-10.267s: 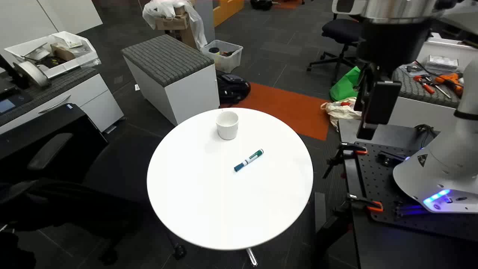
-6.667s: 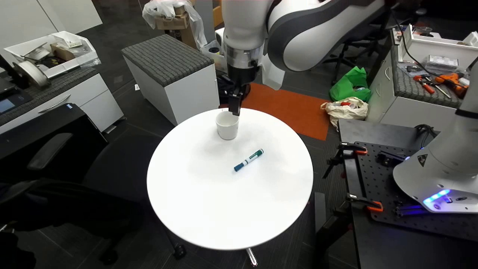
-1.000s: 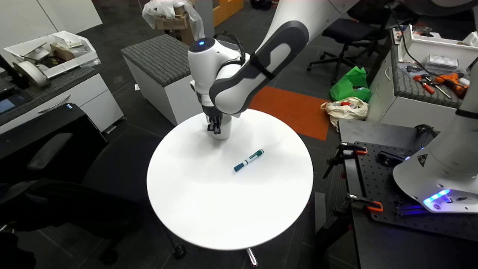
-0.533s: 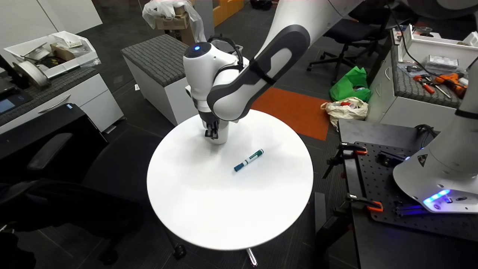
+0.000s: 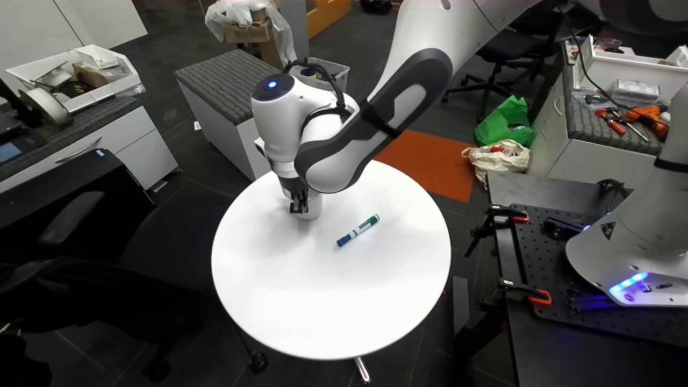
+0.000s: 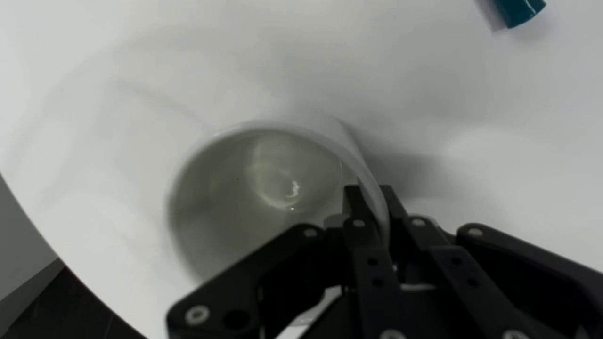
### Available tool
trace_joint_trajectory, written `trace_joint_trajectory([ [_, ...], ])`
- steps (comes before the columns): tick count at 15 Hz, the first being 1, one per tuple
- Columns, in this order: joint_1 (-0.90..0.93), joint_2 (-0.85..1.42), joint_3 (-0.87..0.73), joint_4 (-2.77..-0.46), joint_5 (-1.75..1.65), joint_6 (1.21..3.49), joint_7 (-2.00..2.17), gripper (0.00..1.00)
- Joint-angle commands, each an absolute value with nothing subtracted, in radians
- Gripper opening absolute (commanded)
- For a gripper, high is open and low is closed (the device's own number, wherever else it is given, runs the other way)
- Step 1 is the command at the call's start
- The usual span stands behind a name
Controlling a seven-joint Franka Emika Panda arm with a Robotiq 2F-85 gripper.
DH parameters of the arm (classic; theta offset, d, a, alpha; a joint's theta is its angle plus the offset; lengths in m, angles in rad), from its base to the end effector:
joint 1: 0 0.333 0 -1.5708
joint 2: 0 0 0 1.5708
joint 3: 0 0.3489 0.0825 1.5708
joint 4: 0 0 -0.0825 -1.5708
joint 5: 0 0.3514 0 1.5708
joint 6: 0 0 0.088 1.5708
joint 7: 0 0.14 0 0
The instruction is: Slide the mug to the left
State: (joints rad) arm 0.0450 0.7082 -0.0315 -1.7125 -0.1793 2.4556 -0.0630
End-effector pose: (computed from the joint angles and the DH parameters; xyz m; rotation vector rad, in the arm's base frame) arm 0.6766 0.0078 0.1985 2.9858 0.3319 0.0463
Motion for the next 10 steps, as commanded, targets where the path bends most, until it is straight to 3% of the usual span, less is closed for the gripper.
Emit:
trace_joint_trajectory([
  [1,0.073,0.694,-0.03,-1.7,-0.213,2.43,-0.081,0.03],
  [10,0.154,0.699,-0.013,-1.691,-0.274,2.422,-0.079,0.03],
])
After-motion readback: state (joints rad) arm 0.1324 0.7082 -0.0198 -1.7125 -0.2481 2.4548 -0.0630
